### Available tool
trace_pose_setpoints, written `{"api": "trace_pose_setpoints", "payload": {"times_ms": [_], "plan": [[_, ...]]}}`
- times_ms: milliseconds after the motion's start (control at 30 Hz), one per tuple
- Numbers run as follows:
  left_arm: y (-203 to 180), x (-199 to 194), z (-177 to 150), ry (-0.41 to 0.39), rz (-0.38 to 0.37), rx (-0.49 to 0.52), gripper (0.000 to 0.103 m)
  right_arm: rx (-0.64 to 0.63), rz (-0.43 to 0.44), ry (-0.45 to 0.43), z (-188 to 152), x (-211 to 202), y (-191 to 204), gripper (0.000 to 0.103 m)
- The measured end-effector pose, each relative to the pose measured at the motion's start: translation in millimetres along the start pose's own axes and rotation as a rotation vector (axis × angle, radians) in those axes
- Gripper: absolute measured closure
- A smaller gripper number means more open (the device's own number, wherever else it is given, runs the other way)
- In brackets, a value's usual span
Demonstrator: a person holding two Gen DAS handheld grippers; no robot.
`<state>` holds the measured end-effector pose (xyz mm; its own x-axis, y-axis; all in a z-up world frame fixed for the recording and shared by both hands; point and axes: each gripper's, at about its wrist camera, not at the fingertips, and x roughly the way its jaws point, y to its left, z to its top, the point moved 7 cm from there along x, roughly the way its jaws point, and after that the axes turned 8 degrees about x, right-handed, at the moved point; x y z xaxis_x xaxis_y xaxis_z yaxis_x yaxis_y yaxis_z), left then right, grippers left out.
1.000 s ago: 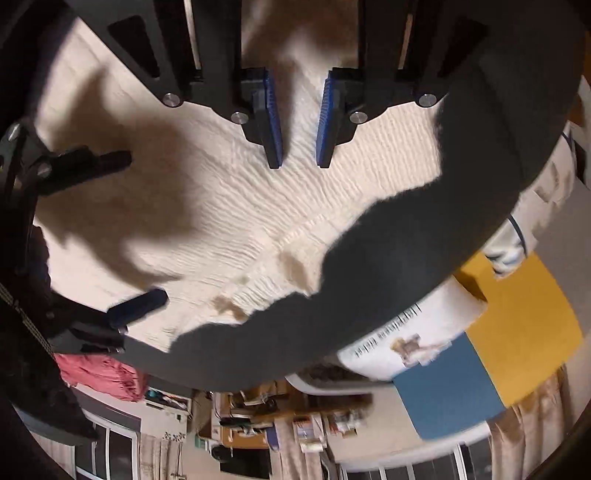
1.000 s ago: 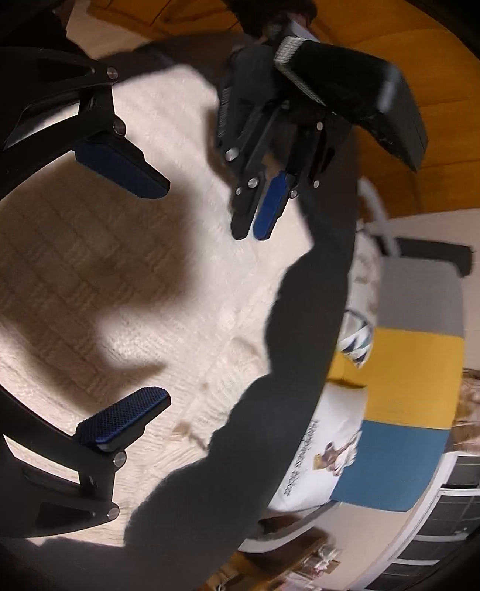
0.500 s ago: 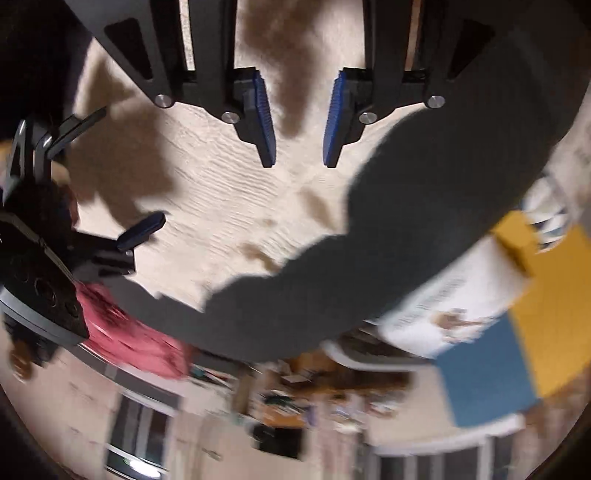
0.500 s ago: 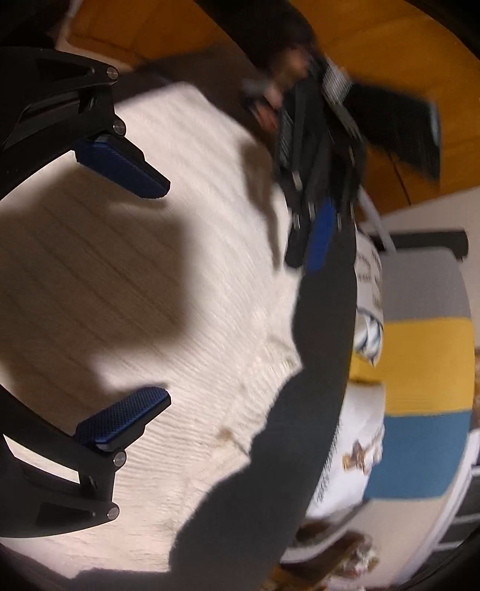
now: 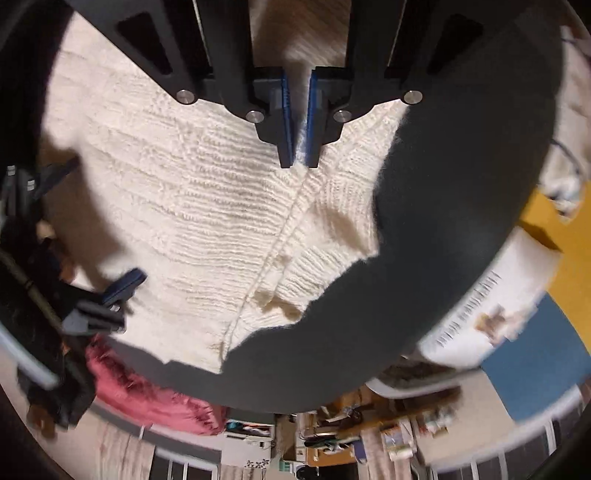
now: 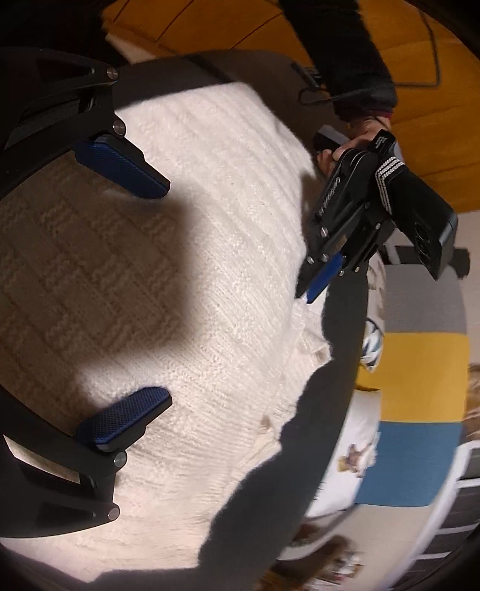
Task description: Fold clothes
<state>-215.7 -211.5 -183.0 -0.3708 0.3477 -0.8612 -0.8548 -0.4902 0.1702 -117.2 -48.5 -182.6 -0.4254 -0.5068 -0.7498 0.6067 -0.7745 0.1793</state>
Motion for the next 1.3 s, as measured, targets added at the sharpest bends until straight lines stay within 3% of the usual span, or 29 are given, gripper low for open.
{"api": "trace_pose_setpoints", "payload": {"times_ms": [133,267,333,433,500,633,700,767,833,900,1000,1067,1167,1300], "plan": [[12.0,-2.1,-0.9,-0.028,0.175,-0.084,0.099,-0.006,-0.022,-0.012,-0.1,0.4,-0.4,0.000],[15.1,20.4,1.6,-0.026,0.272,-0.137,0.099,-0.007,-0.051,-0.015,0.3,4.8,-0.7,0.000],[16.5,15.7,3.8,-0.045,0.243,-0.181,0.099,-0.005,-0.080,-0.015,0.4,7.0,-1.1,0.000],[31.5,-2.7,-5.6,-0.094,0.163,-0.311,0.080,0.007,-0.081,-0.021,0.8,6.4,-0.6,0.000],[50.3,-24.3,-18.7,-0.148,0.116,-0.468,0.081,0.009,-0.078,-0.022,1.2,6.0,0.0,0.000],[61.2,-67.2,-50.6,-0.230,0.136,-0.591,0.084,-0.016,-0.111,0.024,5.9,7.3,4.3,0.000],[49.7,-78.7,-55.7,-0.259,0.113,-0.573,0.084,-0.018,-0.119,0.049,14.0,5.9,10.4,0.000],[31.4,-77.5,-51.9,-0.252,0.099,-0.498,0.084,-0.021,-0.071,0.011,30.1,-1.1,23.5,0.000],[11.2,-61.1,-46.7,-0.196,0.102,-0.422,0.083,-0.027,-0.033,-0.025,47.6,-2.1,34.8,0.000],[6.9,-34.4,-55.6,-0.090,0.173,-0.399,0.079,-0.030,-0.029,-0.021,58.0,8.6,38.7,0.000],[12.1,-35.5,-62.5,-0.118,0.177,-0.492,0.080,0.008,-0.088,0.085,50.5,49.0,23.1,0.000],[16.3,-40.6,-66.0,-0.157,0.166,-0.565,0.080,0.075,-0.048,0.029,44.4,53.7,14.0,0.000],[18.6,-64.5,-77.6,-0.205,0.154,-0.639,0.080,0.081,-0.037,0.012,43.1,48.5,14.0,0.000],[14.7,-113.2,-121.4,-0.282,0.173,-0.799,0.081,0.066,-0.060,0.015,42.0,45.7,13.7,0.000]]}}
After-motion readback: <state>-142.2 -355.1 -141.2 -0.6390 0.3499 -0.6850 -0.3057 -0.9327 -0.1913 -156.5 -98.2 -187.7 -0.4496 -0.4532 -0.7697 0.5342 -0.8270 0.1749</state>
